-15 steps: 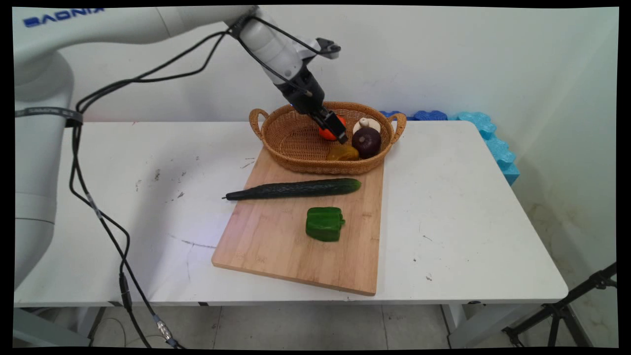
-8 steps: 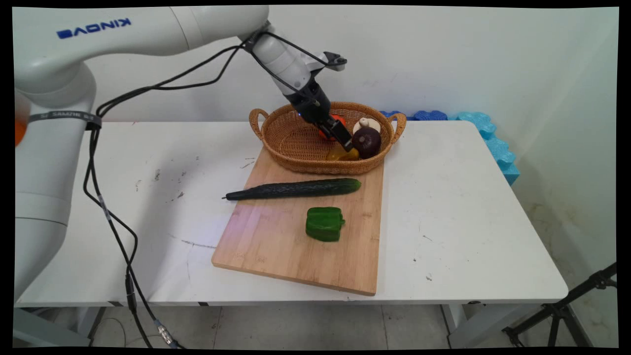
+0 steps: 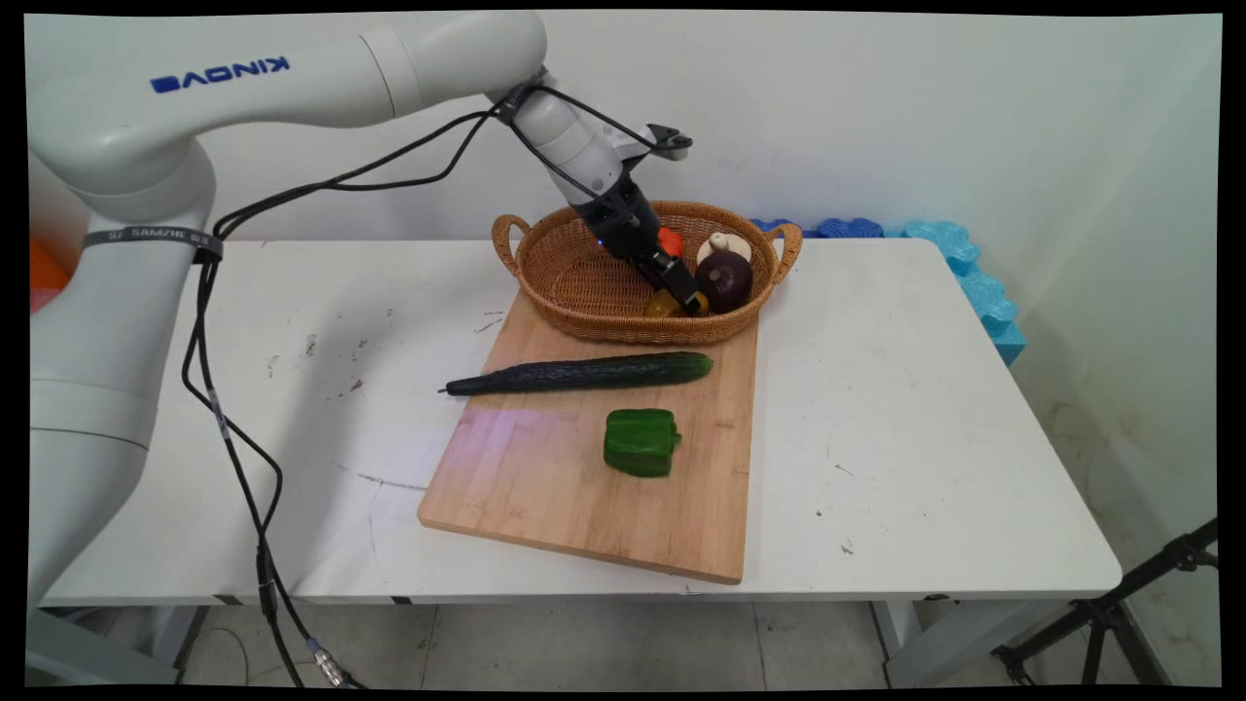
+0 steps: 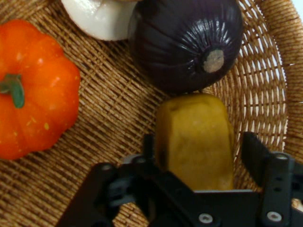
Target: Pick up the potato from the vegetable basket, then place the picked object on the cutting board
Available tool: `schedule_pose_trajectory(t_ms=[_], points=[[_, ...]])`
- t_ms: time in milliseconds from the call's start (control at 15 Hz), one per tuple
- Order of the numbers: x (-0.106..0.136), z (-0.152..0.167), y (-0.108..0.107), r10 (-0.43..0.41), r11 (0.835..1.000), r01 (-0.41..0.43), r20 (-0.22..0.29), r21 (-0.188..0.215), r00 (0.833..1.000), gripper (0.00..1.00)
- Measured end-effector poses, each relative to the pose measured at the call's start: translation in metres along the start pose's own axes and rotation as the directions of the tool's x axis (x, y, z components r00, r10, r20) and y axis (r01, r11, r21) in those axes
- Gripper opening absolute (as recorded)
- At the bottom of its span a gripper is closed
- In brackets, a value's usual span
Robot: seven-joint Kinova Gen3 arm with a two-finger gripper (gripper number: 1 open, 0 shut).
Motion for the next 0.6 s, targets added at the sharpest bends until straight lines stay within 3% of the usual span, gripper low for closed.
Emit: schedule_pose_trajectory(t_ms=[600], points=[[0.0030, 0.0006, -0.0012, 0.065, 0.998, -0.065, -0.006, 0.008, 0.998, 0.00]])
